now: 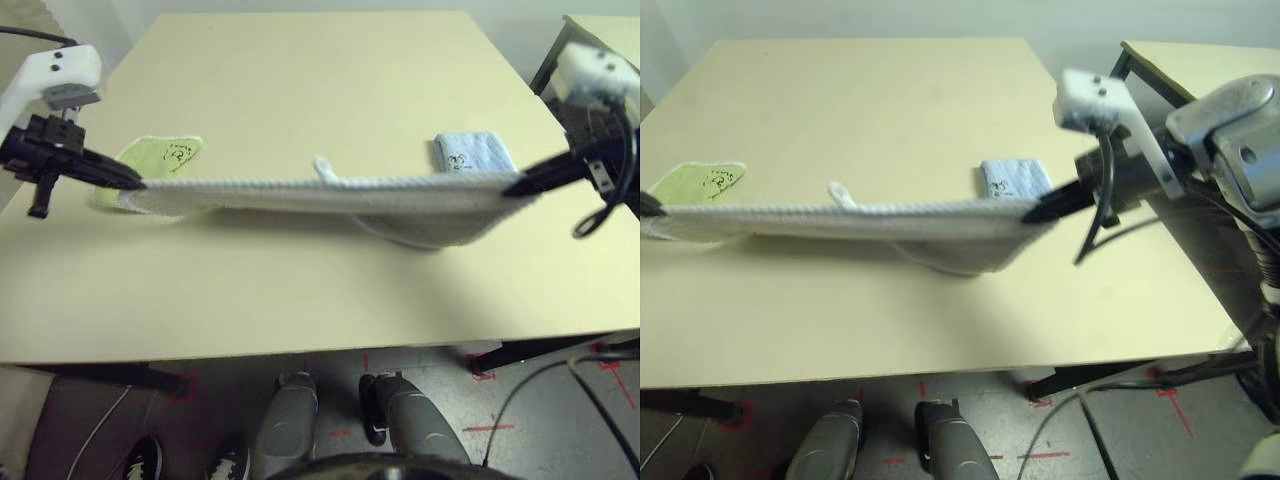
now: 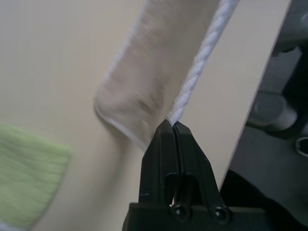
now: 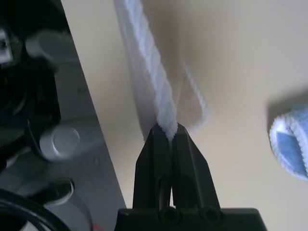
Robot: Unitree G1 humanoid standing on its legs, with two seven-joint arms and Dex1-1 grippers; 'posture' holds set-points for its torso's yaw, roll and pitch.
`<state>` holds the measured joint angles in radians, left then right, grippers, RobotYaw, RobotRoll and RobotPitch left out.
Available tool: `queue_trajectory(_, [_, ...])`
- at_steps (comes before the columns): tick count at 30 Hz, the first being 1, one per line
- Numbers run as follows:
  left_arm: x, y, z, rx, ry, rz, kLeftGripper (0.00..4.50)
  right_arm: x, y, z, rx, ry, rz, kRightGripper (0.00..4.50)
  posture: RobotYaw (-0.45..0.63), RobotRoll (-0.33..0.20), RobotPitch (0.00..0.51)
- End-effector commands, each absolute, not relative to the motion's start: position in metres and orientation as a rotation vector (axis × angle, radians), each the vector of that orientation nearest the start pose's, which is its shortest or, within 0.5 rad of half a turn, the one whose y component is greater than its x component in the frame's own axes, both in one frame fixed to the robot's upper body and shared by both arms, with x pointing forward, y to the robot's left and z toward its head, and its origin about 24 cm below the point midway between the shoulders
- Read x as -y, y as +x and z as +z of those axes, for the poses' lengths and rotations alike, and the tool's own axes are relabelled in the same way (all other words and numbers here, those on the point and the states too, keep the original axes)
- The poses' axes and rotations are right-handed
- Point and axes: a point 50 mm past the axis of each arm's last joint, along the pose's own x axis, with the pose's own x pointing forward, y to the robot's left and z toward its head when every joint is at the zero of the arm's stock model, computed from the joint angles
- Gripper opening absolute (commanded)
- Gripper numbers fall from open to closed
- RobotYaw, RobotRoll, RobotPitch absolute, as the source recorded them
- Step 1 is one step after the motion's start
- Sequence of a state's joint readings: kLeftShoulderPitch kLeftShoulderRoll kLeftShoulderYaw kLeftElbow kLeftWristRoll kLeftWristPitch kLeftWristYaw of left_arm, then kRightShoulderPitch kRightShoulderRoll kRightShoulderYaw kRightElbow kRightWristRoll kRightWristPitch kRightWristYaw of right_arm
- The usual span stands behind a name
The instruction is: Fold the towel and set it aside.
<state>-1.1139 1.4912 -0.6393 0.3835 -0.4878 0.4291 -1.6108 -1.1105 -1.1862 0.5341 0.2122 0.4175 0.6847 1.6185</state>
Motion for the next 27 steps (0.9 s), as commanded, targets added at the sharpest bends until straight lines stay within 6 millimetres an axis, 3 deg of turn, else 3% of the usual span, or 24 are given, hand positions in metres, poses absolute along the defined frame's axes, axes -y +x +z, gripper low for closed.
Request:
queue_trajectory(1, [-0.326,0.290,0.304,-0.659,0.679,-0.919,0.03,0.237,0.334,0.278,-0.533,-0.737,1.137,0.00,0.12,0.000,0.126])
queue_trajectory(5, [-0.336,0.319,0.304,-0.601,0.762,-0.718,0.03,0.229,0.371,0.292,-0.295,-0.880,0.960,0.00,0.13,0.000,0.134])
queue_trajectory(9, [-0.346,0.336,0.303,-0.578,0.910,-0.473,0.03,0.215,0.390,0.310,-0.107,-0.987,0.805,0.00,0.13,0.000,0.142])
queue_trajectory(13, [-0.350,0.346,0.317,-0.511,1.064,-0.228,0.03,0.204,0.398,0.333,0.052,-1.138,0.603,0.00,0.14,0.000,0.143])
queue_trajectory(19, [-0.350,0.350,0.352,-0.334,1.242,0.074,0.03,0.205,0.399,0.355,0.160,-1.238,0.404,0.00,0.14,0.000,0.138])
queue_trajectory(22, [-0.344,0.352,0.358,-0.272,1.270,0.078,0.03,0.209,0.398,0.348,0.141,-1.239,0.434,0.00,0.14,0.000,0.139])
queue_trajectory(27, [-0.338,0.358,0.320,-0.365,1.268,-0.169,0.03,0.223,0.396,0.300,-0.005,-1.213,0.643,0.00,0.12,0.000,0.146])
